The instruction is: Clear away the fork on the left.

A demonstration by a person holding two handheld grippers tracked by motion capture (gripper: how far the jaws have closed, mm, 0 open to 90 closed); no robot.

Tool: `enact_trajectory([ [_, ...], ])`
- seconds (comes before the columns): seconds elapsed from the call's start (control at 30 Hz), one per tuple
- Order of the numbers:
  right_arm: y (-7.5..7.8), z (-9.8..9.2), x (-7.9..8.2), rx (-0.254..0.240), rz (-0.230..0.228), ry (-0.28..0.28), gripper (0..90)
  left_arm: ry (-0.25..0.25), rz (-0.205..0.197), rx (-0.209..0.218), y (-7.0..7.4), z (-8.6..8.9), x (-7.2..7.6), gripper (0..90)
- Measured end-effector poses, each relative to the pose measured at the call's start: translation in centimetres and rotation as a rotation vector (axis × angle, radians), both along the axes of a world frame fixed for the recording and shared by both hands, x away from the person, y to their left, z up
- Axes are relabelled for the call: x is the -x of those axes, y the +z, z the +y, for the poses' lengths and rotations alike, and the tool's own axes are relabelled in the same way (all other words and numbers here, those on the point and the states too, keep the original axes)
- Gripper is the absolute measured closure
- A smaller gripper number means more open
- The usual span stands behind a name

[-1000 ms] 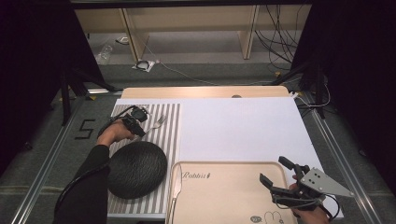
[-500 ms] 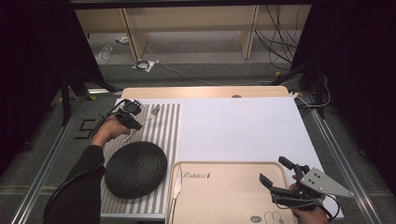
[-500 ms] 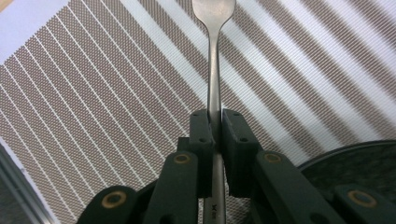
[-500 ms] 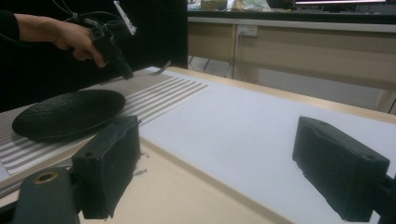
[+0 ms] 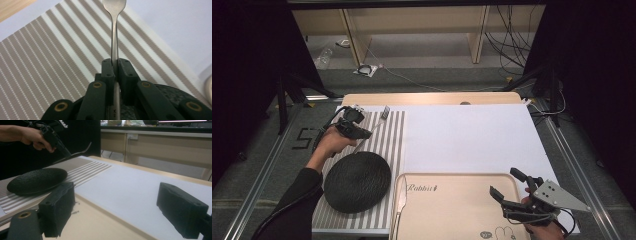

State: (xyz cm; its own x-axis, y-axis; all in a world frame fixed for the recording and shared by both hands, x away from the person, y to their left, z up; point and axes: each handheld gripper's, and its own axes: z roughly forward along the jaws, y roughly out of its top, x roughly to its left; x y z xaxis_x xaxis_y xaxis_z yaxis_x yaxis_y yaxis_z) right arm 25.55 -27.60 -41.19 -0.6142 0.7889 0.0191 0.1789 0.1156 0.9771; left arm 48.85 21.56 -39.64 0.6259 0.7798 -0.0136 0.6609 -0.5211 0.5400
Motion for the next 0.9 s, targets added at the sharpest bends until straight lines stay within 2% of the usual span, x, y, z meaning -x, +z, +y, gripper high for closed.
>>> enact_trajectory([
  [0.13, 0.0, 0.0, 0.0, -0.001, 0.002, 0.001, 15.9, -0.020, -0.021, 0.059, -0.1, -0.7, 1.3, 82.6],
  [0.2, 0.0, 0.0, 0.0, -0.002, 0.003, 0.000, 15.9, -0.023, -0.034, 0.106, -0.2, -0.9, 2.0, 82.6],
  [0.43, 0.0, 0.0, 0.0, -0.002, 0.000, 0.002, 15.9, -0.029, -0.060, 0.198, -0.6, -1.7, 4.3, 82.6],
  [0.53, 0.0, 0.1, 0.0, -0.004, -0.001, 0.002, 15.9, -0.052, -0.044, 0.199, -0.6, -2.1, 4.8, 82.6],
  [0.63, 0.0, 0.1, 0.1, -0.001, -0.003, 0.002, 15.9, -0.066, -0.033, 0.219, -0.6, -2.5, 5.3, 82.6],
  [0.77, 0.0, 0.1, 0.1, 0.004, -0.005, 0.002, 15.9, -0.073, -0.028, 0.219, -0.7, -2.9, 6.1, 82.6],
  [0.9, 0.0, 0.1, 0.1, 0.004, -0.004, 0.002, 15.9, -0.078, -0.015, 0.237, -0.8, -3.1, 7.0, 82.6],
])
